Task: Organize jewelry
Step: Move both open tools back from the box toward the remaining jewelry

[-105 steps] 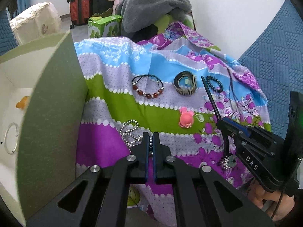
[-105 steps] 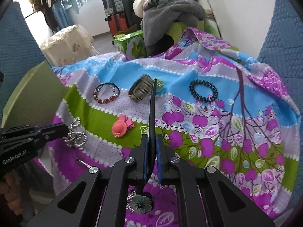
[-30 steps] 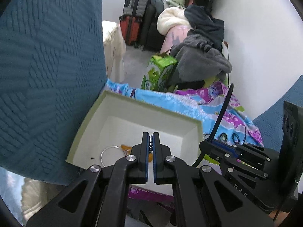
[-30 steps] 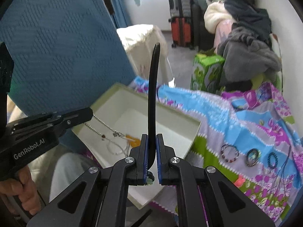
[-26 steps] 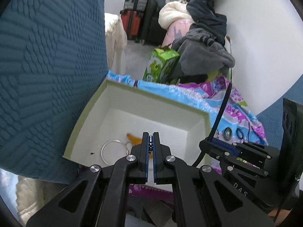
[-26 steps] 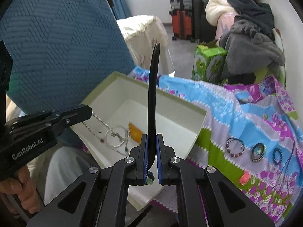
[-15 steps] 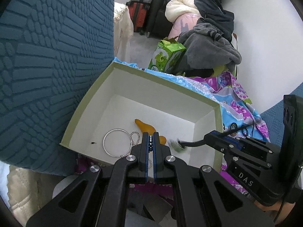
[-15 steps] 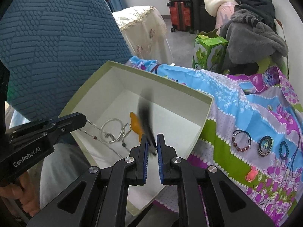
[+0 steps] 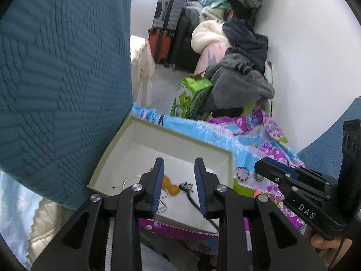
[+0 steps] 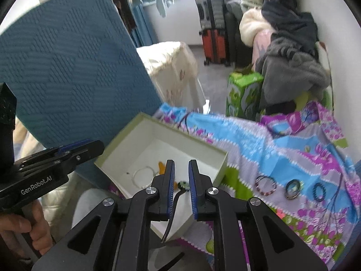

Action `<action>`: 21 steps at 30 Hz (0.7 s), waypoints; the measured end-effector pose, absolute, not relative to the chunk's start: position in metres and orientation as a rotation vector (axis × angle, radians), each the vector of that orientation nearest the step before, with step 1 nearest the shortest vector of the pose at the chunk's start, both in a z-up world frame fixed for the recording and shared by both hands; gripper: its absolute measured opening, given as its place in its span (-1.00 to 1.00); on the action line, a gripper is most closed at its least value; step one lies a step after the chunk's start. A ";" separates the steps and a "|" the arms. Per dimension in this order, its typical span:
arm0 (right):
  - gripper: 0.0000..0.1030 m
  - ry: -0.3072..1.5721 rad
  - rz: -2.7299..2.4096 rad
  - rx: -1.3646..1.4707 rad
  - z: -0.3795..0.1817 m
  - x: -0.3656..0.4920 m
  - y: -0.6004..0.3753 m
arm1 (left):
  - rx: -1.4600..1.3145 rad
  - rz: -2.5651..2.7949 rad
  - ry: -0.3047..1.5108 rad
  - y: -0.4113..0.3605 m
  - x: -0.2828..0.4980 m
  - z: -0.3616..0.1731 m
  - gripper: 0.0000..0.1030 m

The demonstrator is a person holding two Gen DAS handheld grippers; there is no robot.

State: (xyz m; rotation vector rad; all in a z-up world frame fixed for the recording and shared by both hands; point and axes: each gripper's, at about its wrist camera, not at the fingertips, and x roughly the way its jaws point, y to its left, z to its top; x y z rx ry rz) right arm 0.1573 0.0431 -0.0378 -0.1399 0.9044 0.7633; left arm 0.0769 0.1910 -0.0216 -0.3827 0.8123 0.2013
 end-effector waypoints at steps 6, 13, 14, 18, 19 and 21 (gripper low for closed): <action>-0.78 0.816 0.770 -0.110 0.000 0.153 0.020 | -0.345 0.202 0.748 0.172 0.072 0.013 -0.43; -0.78 0.729 0.749 -0.081 0.033 0.150 -0.013 | -0.345 0.190 0.660 0.151 0.069 0.042 -0.43; -0.78 0.719 0.743 -0.077 0.037 0.151 -0.019 | -0.339 0.184 0.653 0.147 0.070 0.045 -0.43; -0.78 0.687 0.705 -0.065 0.046 0.153 -0.042 | -0.322 0.162 0.641 0.131 0.073 0.052 -0.43; -0.78 0.682 0.698 -0.063 0.047 0.154 -0.047 | -0.321 0.158 0.638 0.128 0.074 0.053 -0.43; -0.78 0.675 0.685 -0.058 0.049 0.154 -0.057 | -0.324 0.151 0.636 0.120 0.077 0.054 -0.43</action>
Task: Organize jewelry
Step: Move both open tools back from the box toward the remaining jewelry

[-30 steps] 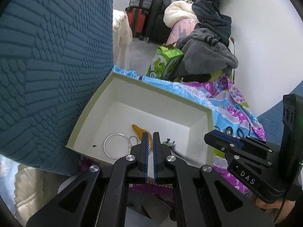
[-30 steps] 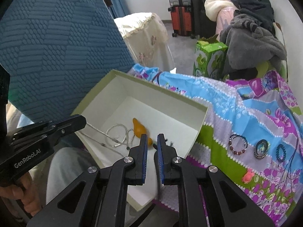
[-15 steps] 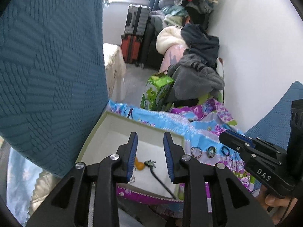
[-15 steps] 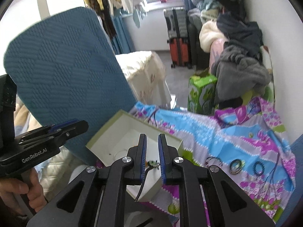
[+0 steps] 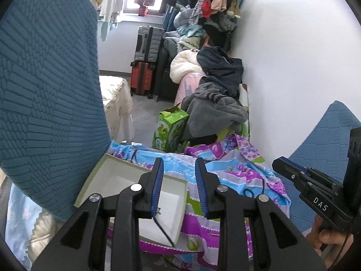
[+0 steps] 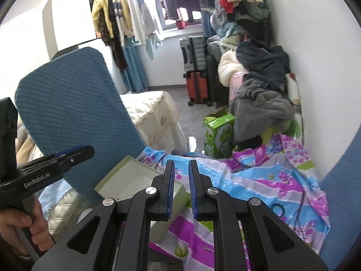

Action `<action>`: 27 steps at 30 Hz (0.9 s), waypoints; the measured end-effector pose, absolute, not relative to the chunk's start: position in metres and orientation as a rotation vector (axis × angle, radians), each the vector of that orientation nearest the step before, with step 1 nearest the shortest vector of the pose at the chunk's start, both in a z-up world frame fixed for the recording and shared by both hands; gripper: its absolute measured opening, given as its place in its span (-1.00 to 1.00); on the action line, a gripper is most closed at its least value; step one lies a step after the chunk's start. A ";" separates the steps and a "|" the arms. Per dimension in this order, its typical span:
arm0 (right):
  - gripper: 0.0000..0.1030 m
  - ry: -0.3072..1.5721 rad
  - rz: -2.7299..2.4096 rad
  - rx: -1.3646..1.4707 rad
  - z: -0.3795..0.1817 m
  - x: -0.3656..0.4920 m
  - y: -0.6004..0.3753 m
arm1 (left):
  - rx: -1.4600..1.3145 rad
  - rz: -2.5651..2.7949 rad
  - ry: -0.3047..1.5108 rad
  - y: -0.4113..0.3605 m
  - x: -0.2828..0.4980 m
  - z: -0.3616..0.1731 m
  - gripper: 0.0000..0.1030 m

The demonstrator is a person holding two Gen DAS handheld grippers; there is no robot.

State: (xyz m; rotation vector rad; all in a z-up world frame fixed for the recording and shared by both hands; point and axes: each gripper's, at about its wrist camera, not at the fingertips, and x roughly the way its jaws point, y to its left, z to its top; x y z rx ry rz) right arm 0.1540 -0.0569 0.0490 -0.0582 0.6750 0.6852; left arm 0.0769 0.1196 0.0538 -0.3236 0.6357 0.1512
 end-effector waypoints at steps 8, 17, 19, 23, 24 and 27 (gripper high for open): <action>-0.78 0.665 0.639 -0.047 0.045 0.151 -0.093 | -0.301 0.087 0.654 0.079 0.087 0.049 -0.43; -0.78 0.655 0.581 -0.048 0.033 0.143 -0.129 | -0.278 0.047 0.681 0.043 0.087 0.038 -0.43; -0.78 0.656 0.570 -0.048 0.030 0.141 -0.135 | -0.273 0.034 0.692 0.034 0.087 0.032 -0.43; -0.78 0.666 0.544 -0.054 0.019 0.138 -0.149 | -0.280 0.011 0.721 0.019 0.085 0.016 -0.43; -0.78 0.669 0.540 -0.052 0.016 0.138 -0.152 | -0.275 0.009 0.726 0.016 0.084 0.013 -0.43; -0.78 0.678 0.526 -0.043 0.003 0.135 -0.164 | -0.288 -0.004 0.753 0.008 0.084 -0.004 -0.43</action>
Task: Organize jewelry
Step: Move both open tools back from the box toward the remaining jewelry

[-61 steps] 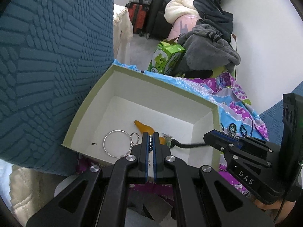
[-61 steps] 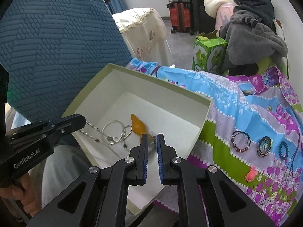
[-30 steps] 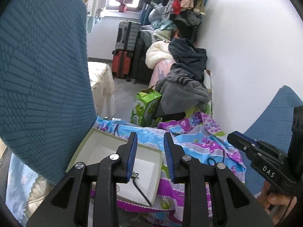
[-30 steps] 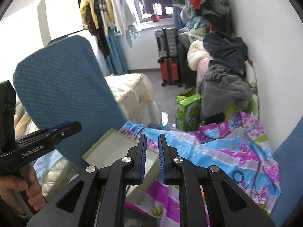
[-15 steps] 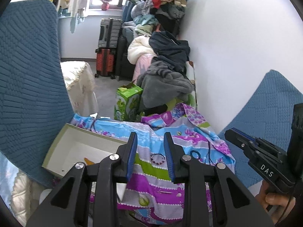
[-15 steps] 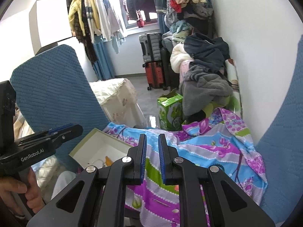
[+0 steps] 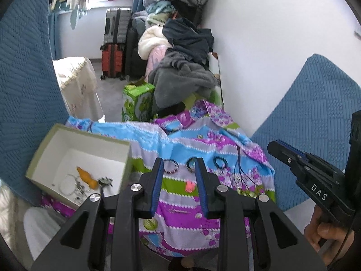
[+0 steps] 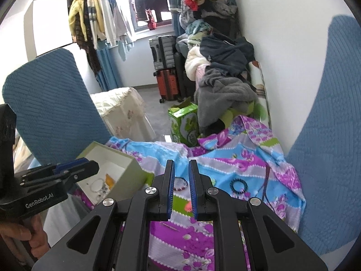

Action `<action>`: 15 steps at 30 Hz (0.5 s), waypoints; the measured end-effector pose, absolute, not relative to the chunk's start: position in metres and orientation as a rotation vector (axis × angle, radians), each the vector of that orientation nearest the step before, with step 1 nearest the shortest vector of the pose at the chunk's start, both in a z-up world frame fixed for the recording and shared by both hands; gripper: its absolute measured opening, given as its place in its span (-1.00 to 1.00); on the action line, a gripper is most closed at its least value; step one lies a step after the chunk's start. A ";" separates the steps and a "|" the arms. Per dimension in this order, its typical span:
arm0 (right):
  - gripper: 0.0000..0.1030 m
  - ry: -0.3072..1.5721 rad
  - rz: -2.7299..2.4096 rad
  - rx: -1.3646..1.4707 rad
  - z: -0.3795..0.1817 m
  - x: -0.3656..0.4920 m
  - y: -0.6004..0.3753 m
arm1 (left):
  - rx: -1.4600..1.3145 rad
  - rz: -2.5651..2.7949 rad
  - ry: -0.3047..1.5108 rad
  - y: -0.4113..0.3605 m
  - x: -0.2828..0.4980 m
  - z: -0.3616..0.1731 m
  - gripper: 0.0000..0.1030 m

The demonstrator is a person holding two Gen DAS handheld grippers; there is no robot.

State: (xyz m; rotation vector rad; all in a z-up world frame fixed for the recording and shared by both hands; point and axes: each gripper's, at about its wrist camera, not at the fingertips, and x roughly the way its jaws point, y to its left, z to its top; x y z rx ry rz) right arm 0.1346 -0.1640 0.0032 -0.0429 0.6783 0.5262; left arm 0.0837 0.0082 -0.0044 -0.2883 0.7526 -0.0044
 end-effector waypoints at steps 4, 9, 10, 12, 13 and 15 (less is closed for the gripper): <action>-0.78 0.696 0.513 -0.034 -0.018 0.131 -0.179 | -0.319 -0.019 0.773 0.003 0.081 -0.026 -0.43; -0.78 0.714 0.489 -0.034 -0.043 0.131 -0.195 | -0.318 -0.015 0.821 -0.006 0.084 -0.055 -0.43; -0.78 0.715 0.486 -0.033 -0.048 0.132 -0.198 | -0.312 -0.018 0.827 -0.008 0.086 -0.059 -0.43; -0.78 0.716 0.479 -0.028 -0.058 0.134 -0.203 | -0.306 -0.028 0.840 -0.014 0.088 -0.068 -0.43; -0.78 0.716 0.476 -0.027 -0.063 0.134 -0.205 | -0.305 -0.033 0.840 -0.015 0.088 -0.072 -0.43; -0.78 0.710 0.467 -0.024 -0.072 0.137 -0.209 | -0.287 -0.035 0.859 -0.020 0.092 -0.082 -0.43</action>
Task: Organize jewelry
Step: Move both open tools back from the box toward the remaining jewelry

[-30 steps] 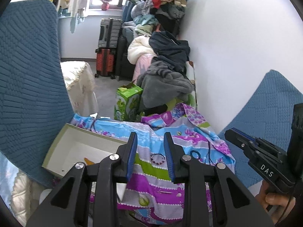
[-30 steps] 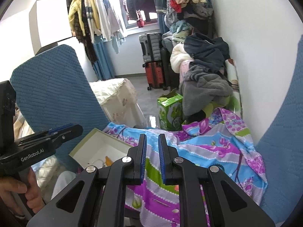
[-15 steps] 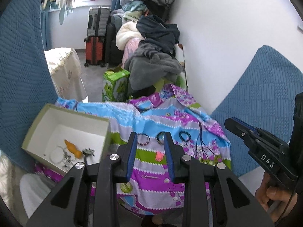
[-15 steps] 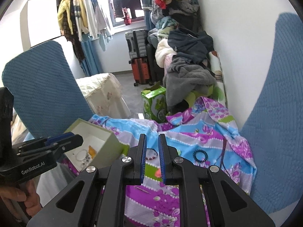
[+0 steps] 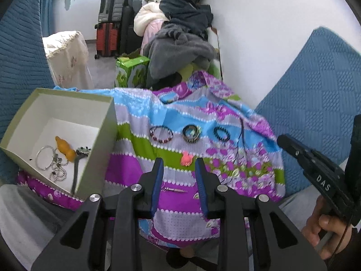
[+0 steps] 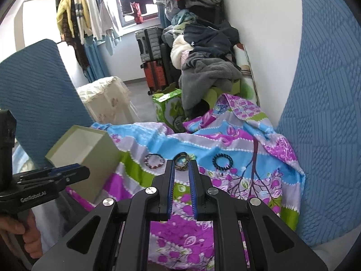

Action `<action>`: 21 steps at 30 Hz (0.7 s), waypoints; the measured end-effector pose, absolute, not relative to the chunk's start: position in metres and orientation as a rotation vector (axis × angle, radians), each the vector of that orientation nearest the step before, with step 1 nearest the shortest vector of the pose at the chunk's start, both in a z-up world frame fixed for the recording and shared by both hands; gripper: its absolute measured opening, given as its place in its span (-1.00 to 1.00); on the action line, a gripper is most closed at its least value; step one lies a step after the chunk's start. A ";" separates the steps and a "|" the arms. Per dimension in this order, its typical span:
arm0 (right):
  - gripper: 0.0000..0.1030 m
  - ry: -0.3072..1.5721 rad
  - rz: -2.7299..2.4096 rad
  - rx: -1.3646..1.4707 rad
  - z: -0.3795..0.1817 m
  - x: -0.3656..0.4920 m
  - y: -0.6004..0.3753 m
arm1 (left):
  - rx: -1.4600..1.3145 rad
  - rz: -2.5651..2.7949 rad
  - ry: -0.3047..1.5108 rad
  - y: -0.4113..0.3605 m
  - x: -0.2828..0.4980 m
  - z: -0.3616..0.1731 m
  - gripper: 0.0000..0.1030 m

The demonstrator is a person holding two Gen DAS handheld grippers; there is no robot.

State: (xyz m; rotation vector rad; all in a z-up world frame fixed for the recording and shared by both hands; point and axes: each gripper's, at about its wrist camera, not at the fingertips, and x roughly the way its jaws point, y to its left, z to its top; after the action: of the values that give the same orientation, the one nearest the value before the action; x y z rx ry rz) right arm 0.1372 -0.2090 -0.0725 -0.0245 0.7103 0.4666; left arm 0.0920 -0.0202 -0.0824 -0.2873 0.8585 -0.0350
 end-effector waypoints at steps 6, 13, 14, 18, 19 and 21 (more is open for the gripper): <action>-0.78 0.719 0.455 -0.025 -0.108 0.154 -0.218 | -0.270 -0.050 0.928 -0.026 0.103 -0.120 -0.43; -0.77 0.726 0.479 -0.011 -0.140 0.175 -0.222 | -0.235 -0.071 0.994 -0.034 0.115 -0.155 -0.43; -0.69 0.730 0.482 -0.010 -0.144 0.178 -0.222 | -0.226 -0.070 1.007 -0.035 0.118 -0.160 -0.43; -0.58 0.767 0.487 -0.012 -0.162 0.195 -0.221 | -0.237 -0.064 1.052 -0.037 0.125 -0.178 -0.43; -0.58 0.770 0.490 -0.009 -0.165 0.198 -0.221 | -0.239 -0.058 1.057 -0.036 0.127 -0.181 -0.43; -0.58 0.777 0.496 -0.008 -0.170 0.204 -0.221 | -0.245 -0.038 1.064 -0.032 0.130 -0.188 -0.43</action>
State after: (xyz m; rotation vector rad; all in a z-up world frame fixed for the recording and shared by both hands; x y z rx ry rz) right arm 0.2044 -0.2209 -0.1704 -0.0085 0.7767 0.4956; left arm 0.1301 -0.0325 -0.1880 -0.2447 1.0643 -0.0377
